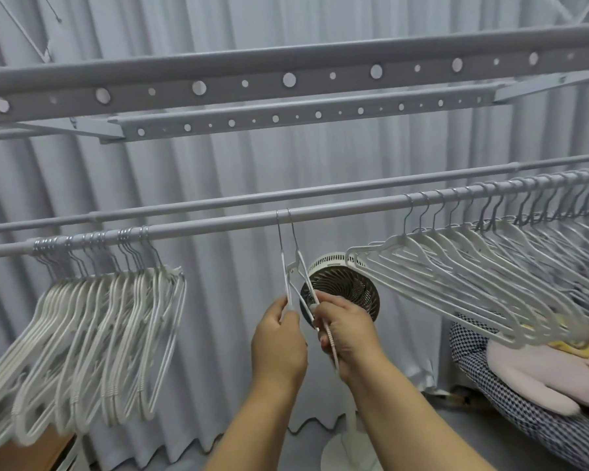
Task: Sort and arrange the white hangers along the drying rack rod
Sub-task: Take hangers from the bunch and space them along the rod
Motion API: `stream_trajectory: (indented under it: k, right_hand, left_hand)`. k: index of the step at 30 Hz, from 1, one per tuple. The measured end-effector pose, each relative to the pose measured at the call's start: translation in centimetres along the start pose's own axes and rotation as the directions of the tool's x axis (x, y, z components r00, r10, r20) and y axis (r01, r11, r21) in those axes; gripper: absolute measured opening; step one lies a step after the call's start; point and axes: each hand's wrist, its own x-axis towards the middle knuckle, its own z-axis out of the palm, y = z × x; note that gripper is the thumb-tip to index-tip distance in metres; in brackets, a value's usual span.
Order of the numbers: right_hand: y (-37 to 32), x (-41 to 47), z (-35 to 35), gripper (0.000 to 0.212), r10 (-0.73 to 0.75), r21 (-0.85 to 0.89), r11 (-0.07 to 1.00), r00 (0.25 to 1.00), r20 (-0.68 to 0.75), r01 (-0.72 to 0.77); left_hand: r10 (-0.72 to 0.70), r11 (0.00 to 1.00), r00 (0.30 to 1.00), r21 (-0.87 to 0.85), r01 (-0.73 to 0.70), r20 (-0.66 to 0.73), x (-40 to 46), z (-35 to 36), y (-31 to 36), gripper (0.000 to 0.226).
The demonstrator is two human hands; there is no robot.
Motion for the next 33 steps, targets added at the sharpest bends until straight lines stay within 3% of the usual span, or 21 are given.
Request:
stream_trajectory:
  k: [14,28,33]
  right_hand:
    - [-1.8,1.4,-4.8,0.029,-0.019,0.065,0.998,1.0,-0.023,0.02]
    - [-3.9,1.6,-9.0,0.031,-0.031,0.024,0.999,0.997,-0.066,0.033]
    - [-4.8,1.5,-10.3,0.031,-0.038,0.007,0.999,0.997,-0.064,0.038]
  left_hand:
    - [-0.004,1.0,0.998,-0.027,0.006,0.055,-1.2,4.3,1.1,0.05]
    - [0.046,0.999,0.993,0.002,-0.047,0.113,-1.3,8.7,0.1,0.031]
    - [0.071,0.997,0.988,0.024,-0.075,0.136,-1.3,10.3,-0.1,0.035]
